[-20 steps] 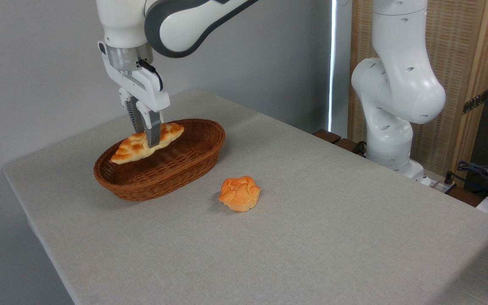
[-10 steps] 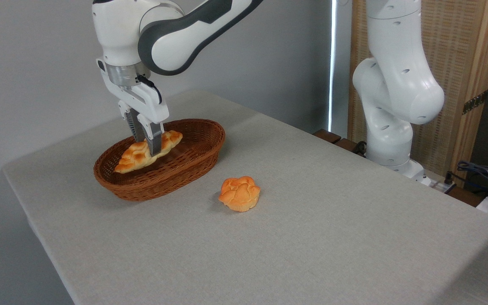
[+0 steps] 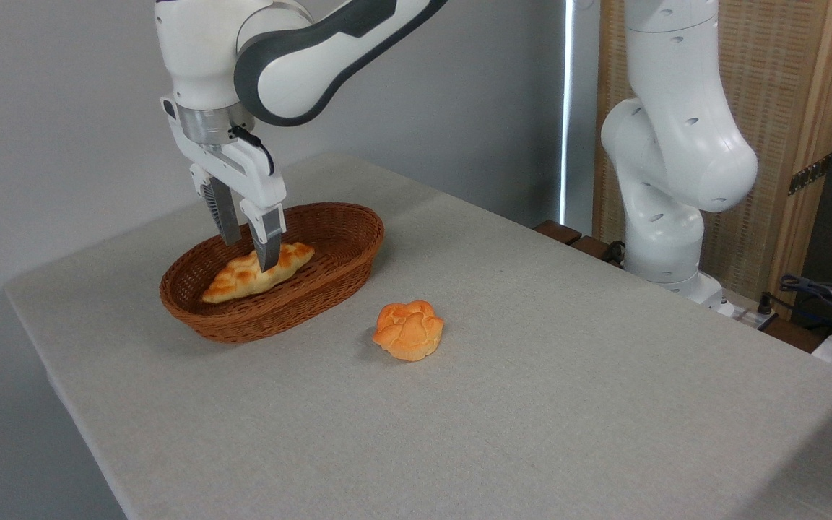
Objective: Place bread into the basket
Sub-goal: 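Lower the loaf into the basket and open the gripper, then raise the open gripper up away from the basket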
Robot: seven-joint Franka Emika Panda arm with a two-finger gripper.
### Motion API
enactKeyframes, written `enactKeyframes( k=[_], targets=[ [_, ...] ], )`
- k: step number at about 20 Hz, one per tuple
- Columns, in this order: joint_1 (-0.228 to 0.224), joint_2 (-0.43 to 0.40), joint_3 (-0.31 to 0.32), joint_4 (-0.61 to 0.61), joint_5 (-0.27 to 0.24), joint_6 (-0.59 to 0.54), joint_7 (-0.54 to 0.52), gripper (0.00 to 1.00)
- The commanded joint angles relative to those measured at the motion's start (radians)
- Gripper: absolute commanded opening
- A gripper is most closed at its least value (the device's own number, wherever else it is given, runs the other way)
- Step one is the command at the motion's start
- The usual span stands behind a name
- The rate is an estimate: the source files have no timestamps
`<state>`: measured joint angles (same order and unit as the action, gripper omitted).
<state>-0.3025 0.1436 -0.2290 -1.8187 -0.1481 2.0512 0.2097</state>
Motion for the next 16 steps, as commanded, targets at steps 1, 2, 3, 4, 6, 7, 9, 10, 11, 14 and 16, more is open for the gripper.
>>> enactKeyframes(
  k=[1, 2, 3, 4, 6, 7, 9, 10, 11, 14, 16],
  targets=[
    [-0.001, -0.016, 0.032, 0.035, 0.015, -0.041, 0.008, 1.0],
    [-0.001, -0.025, 0.054, 0.05, 0.016, -0.081, 0.051, 1.0],
    [-0.001, -0.035, 0.074, 0.068, 0.021, -0.121, 0.126, 1.0],
    [-0.001, -0.044, 0.104, 0.087, 0.024, -0.169, 0.204, 1.0],
    [-0.001, -0.053, 0.169, 0.13, 0.022, -0.232, 0.322, 1.0],
    [-0.001, -0.053, 0.187, 0.136, 0.024, -0.239, 0.351, 1.0],
    [-0.001, -0.061, 0.236, 0.137, 0.039, -0.241, 0.381, 1.0],
    [-0.001, -0.07, 0.259, 0.139, 0.054, -0.241, 0.395, 1.0],
    [-0.001, -0.078, 0.276, 0.139, 0.068, -0.243, 0.408, 1.0],
    [-0.001, -0.081, 0.332, 0.221, 0.093, -0.348, 0.457, 1.0],
    [-0.001, -0.081, 0.373, 0.271, 0.091, -0.422, 0.491, 1.0]
  ],
)
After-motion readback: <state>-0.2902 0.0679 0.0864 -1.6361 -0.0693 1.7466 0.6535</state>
